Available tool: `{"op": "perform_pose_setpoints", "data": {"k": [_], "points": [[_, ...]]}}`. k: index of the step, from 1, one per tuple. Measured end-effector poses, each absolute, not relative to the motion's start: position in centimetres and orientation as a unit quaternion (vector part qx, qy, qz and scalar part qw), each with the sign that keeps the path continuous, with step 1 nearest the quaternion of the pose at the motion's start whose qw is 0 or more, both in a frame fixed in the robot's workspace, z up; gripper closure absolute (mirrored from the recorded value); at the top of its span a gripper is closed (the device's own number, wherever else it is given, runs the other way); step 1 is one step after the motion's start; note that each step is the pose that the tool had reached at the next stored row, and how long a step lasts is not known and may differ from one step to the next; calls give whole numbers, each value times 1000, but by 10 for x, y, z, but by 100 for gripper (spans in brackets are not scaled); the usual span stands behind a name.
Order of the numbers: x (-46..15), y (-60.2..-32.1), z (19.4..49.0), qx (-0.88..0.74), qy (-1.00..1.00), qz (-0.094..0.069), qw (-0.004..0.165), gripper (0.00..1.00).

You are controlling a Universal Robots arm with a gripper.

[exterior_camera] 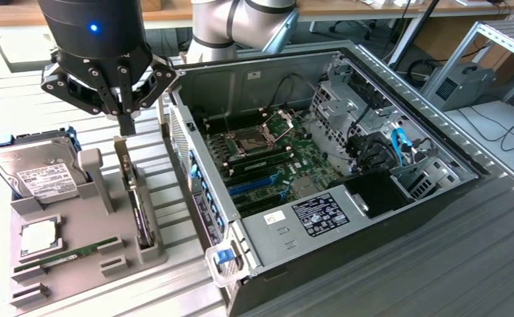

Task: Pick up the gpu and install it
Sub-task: 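Reach for the gpu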

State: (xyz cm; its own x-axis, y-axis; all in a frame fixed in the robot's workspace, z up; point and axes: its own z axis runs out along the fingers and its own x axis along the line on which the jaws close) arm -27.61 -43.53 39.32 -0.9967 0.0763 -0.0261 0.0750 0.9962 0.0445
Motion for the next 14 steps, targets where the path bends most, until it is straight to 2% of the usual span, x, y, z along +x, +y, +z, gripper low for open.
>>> {"op": "perform_pose_setpoints", "data": {"k": [14], "points": [[-277, -437, 393, 38, 999, 22, 14, 89]]}}
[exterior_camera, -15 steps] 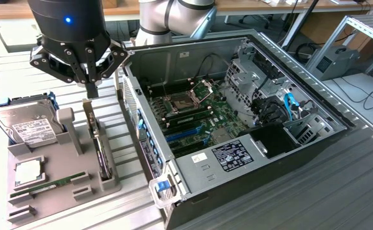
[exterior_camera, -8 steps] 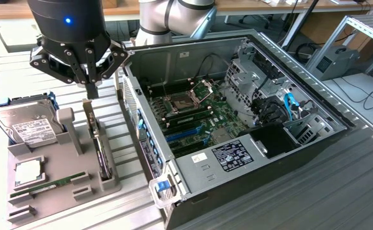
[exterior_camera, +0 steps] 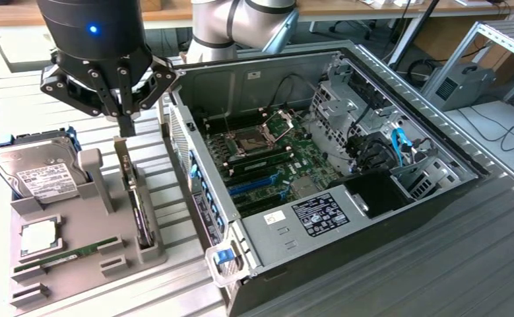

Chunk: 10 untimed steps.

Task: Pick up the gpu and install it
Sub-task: 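Reach for the gpu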

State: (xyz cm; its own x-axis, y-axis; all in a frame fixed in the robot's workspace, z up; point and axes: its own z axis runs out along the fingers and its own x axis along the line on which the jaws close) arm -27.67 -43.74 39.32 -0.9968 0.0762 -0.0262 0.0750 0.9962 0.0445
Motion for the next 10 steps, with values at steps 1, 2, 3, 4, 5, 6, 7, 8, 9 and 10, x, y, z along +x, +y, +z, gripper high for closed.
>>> {"op": "perform_pose_setpoints", "data": {"k": [1, 2, 3, 4, 5, 6, 7, 8, 9, 10], "points": [[-277, -438, 393, 38, 999, 22, 14, 89], [-278, -438, 393, 38, 999, 22, 14, 89], [-278, -438, 393, 38, 999, 22, 14, 89], [-279, -438, 393, 38, 999, 22, 14, 89], [-280, -438, 393, 38, 999, 22, 14, 89], [-281, -438, 393, 38, 999, 22, 14, 89], [-282, -438, 393, 38, 999, 22, 14, 89], [-283, -438, 393, 38, 999, 22, 14, 89], [-284, -438, 393, 38, 999, 22, 14, 89], [-285, -438, 393, 38, 999, 22, 14, 89]]}}
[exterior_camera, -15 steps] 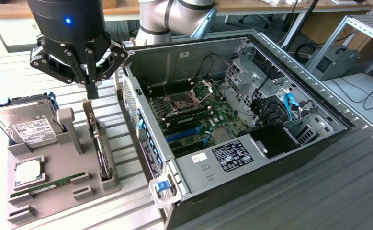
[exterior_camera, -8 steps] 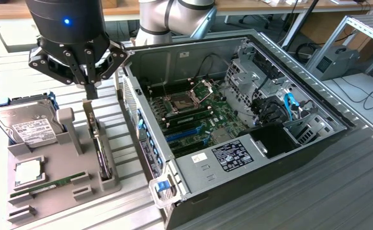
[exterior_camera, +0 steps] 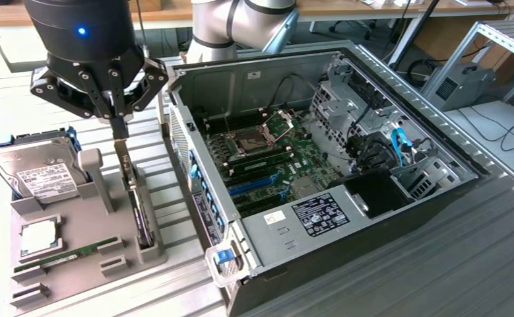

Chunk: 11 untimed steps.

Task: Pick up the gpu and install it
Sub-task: 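Reach for the gpu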

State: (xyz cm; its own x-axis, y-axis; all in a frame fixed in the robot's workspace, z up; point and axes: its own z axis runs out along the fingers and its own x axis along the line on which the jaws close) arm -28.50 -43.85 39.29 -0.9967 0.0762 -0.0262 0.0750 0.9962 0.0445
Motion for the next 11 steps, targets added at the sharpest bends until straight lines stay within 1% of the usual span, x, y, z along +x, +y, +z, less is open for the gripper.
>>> {"op": "perform_pose_setpoints", "data": {"k": [11], "points": [[-296, -440, 393, 38, 999, 22, 14, 89]]}}
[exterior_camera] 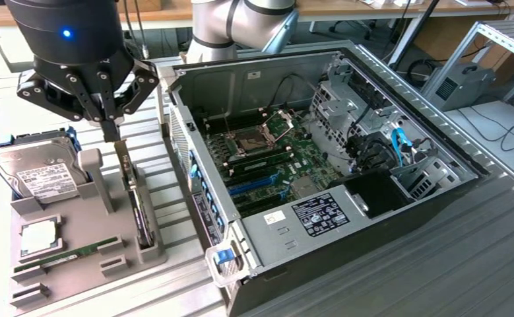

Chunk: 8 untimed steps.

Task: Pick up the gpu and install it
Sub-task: 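Reach for the gpu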

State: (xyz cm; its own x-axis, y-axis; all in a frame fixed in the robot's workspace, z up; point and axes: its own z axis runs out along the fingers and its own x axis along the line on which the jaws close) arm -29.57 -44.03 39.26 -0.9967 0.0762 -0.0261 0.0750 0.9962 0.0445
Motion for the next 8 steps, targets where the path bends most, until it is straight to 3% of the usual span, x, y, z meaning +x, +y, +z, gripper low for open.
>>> {"op": "perform_pose_setpoints", "data": {"k": [8], "points": [[-299, -441, 392, 38, 999, 22, 14, 89]]}}
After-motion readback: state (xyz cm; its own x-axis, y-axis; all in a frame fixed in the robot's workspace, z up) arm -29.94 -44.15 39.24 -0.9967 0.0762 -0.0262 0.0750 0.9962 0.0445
